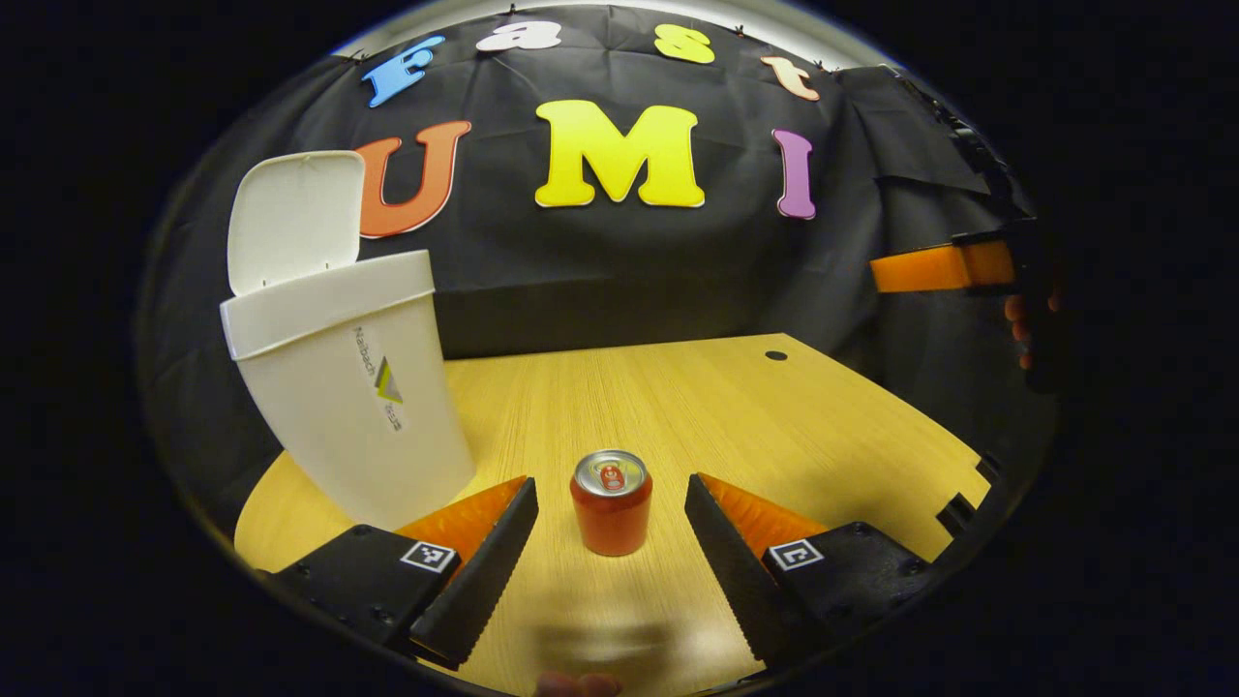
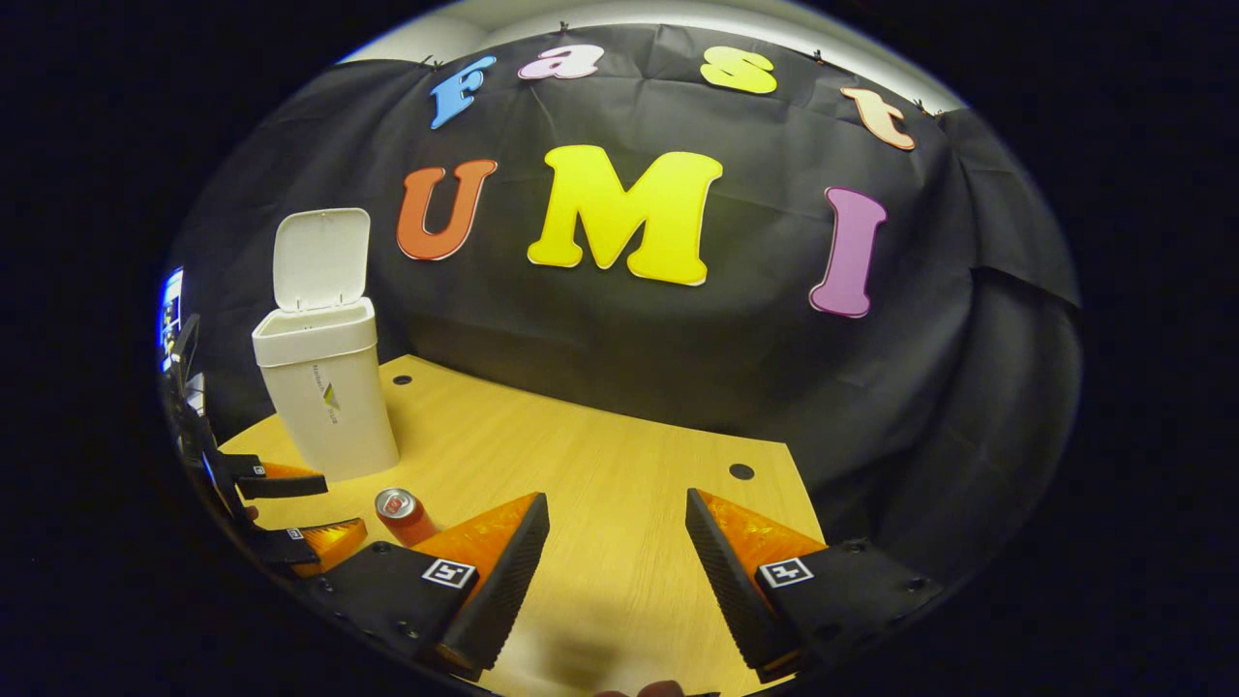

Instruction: Press the lid of the desktop garbage bin to open it, pick up the crumpled paper on the desktop and throw it into the bin, then pick up the pop can on the desktop and drop it into the bin, and finally close the garbage bin lid.

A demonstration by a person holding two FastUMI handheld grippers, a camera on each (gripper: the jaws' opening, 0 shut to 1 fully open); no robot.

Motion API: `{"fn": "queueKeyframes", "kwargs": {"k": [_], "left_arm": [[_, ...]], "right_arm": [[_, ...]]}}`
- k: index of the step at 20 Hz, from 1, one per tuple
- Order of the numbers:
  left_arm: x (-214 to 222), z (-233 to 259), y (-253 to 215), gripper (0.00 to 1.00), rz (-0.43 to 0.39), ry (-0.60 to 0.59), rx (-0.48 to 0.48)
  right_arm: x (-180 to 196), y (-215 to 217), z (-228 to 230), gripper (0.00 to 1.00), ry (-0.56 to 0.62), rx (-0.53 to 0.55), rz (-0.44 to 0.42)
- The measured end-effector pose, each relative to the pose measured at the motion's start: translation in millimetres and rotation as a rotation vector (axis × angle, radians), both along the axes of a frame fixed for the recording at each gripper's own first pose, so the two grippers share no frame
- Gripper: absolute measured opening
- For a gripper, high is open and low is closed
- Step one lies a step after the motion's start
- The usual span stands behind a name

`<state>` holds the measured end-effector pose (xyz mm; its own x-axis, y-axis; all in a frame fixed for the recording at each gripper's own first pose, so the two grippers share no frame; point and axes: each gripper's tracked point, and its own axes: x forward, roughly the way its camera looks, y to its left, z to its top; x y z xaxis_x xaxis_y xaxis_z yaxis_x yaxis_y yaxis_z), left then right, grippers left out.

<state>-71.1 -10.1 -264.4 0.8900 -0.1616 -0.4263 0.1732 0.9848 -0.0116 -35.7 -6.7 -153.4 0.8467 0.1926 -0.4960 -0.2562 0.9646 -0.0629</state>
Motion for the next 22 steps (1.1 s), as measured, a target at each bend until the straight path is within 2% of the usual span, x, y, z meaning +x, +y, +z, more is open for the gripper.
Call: {"fn": "queueKeyframes", "kwargs": {"k": [8, 15, 22], "left_arm": [[14.0, -57.9, -3.1, 1.0, 0.031, 0.083, -0.003], [34.1, -88.0, 1.1, 1.0, 0.058, 0.13, -0.026], [51.5, -103.2, -3.4, 1.0, 0.042, 0.163, -0.032]], "right_arm": [[-12.1, -36.2, -9.5, 0.9, 0.024, -0.051, -0.044], [-22.2, -46.3, -25.9, 0.9, 0.078, -0.075, -0.057], [-14.9, -41.9, -32.1, 0.92, 0.094, -0.086, -0.061]]}}
